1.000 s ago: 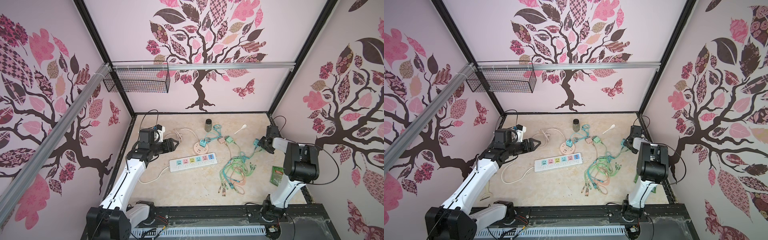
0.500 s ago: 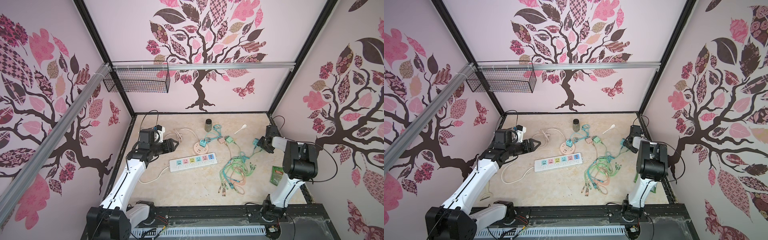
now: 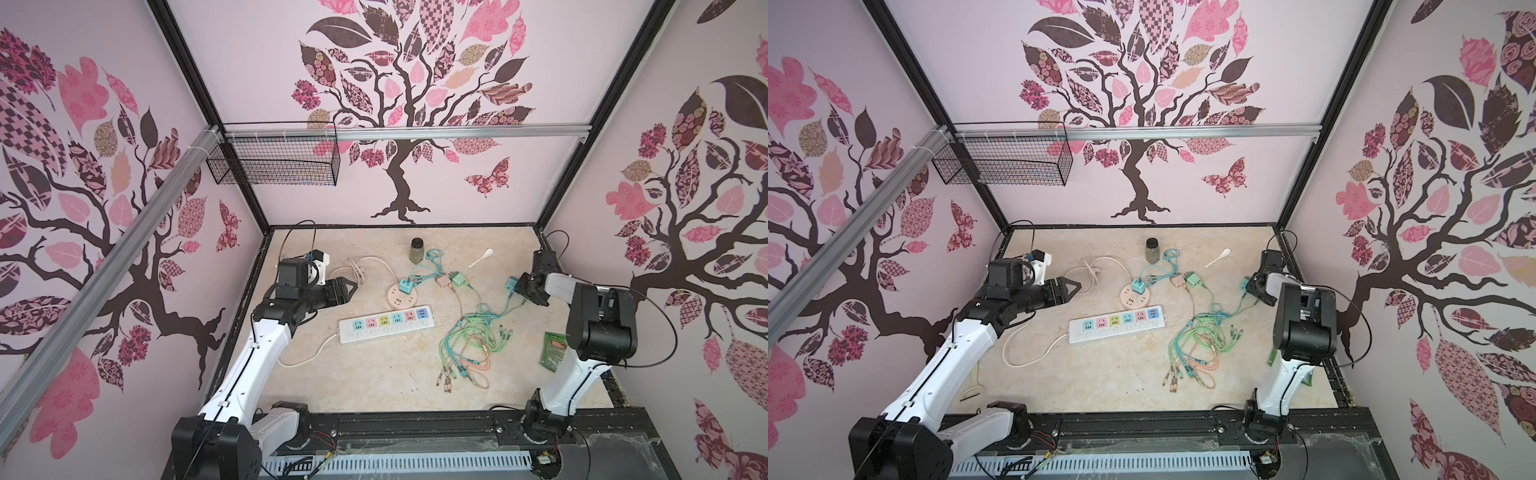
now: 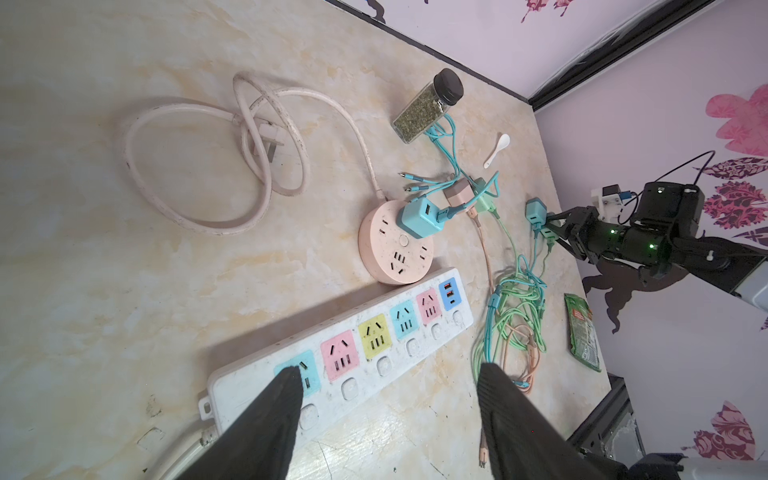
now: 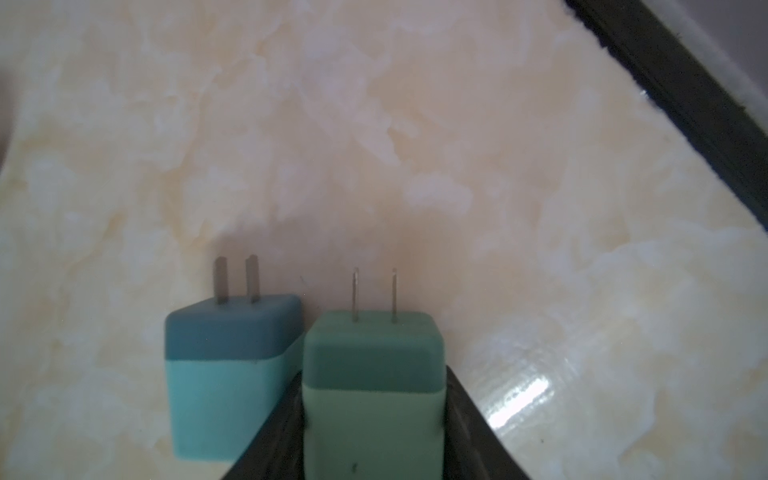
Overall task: Insert the plug
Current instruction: 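Close the right gripper on the mint green charger plug, then lift the mint green plug with the right gripper while the left gripper rises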
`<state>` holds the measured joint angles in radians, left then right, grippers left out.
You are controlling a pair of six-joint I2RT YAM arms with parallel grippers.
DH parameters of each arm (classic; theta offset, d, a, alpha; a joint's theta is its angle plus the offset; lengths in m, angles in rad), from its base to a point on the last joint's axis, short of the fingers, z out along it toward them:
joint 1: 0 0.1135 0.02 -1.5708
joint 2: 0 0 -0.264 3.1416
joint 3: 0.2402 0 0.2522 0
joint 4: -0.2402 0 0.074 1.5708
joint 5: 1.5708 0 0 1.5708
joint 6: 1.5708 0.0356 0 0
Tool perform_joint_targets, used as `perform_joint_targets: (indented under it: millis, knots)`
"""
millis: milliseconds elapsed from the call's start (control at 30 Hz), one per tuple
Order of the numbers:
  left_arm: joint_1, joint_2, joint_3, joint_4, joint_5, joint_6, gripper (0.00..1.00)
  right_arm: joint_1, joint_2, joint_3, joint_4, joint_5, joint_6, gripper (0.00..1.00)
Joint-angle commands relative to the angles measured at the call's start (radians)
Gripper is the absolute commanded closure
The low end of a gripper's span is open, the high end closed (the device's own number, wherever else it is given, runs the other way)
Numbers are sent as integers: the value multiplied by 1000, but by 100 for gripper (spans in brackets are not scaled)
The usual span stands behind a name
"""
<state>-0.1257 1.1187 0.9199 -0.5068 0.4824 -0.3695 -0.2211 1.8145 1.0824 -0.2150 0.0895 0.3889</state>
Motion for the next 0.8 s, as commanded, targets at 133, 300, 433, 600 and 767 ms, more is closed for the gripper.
perform_joint_targets:
  millis: [133,300,433,600,767]
  knots:
    - [3,-2,11,17,30,-8,30,20,-253,26,-59,-48,-32,64]
    - [3,19,54,18,57,-13,30,79,-361,31,-113,-45,-58,65]
    - [4,30,71,31,75,-29,30,134,-432,64,-157,-52,-82,65]
    - [3,38,84,56,112,-44,30,156,-521,81,-132,-139,-75,66]
    - [2,38,95,82,142,-57,30,178,-549,166,-169,-199,-90,67]
